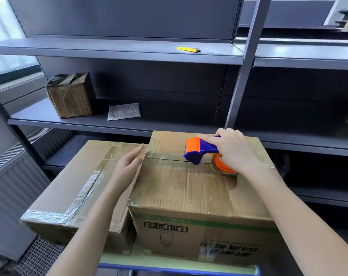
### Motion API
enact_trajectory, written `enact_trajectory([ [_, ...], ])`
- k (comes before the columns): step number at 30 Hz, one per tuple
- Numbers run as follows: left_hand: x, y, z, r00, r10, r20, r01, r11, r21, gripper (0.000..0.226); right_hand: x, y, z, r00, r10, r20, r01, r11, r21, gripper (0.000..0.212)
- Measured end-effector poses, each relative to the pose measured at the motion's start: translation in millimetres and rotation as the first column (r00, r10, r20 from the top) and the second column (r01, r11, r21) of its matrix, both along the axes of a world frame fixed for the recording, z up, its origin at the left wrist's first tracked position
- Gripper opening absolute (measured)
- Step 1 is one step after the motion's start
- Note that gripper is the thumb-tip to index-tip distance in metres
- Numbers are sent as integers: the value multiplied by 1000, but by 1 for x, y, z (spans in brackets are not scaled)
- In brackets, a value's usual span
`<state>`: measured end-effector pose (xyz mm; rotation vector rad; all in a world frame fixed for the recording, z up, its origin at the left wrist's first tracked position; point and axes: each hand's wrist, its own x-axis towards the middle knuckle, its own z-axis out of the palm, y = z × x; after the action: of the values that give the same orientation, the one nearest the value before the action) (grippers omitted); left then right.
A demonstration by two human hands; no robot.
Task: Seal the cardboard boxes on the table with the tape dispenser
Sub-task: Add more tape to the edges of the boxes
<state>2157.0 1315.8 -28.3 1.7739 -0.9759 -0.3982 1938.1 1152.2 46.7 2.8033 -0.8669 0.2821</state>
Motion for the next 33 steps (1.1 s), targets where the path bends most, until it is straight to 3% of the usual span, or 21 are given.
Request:
enact_trajectory([
  [2, -11, -2, 11, 925, -263, 273, 193, 946, 259, 51, 0, 1, -1, 1000, 1, 6, -1, 1000, -2, 63],
  [3, -18, -5, 10, 849, -371, 376, 199, 884, 422, 61, 0, 1, -1, 1000, 3, 5, -3, 1000, -7, 63],
  [4, -25, -9, 8, 782, -430, 451, 140, 827, 545, 69, 1, 2, -2, 1000, 6, 1, -6, 1000, -16, 62],
  [6, -36, -15, 9, 714, -446, 540, 1, 772, 636, 77, 3, 2, -3, 1000, 12, 6, -12, 999, -37, 59],
  [11, -57, -21, 17, 684, -459, 567, -89, 719, 689, 95, 5, 1, -2, 1000, 11, 8, -10, 998, -57, 58],
  [14, -83, -32, 14, 690, -466, 554, -22, 751, 660, 92, 7, 2, -3, 1000, 16, -18, -18, 996, -87, 59],
  [17, -88, -38, 8, 687, -408, 601, -70, 786, 614, 91, 11, -1, -4, 999, 37, -25, -40, 993, -110, 57],
  [33, -92, -31, 11, 732, -356, 581, -82, 800, 594, 93, -7, -13, 8, 977, 189, -104, -197, 978, -73, 62],
])
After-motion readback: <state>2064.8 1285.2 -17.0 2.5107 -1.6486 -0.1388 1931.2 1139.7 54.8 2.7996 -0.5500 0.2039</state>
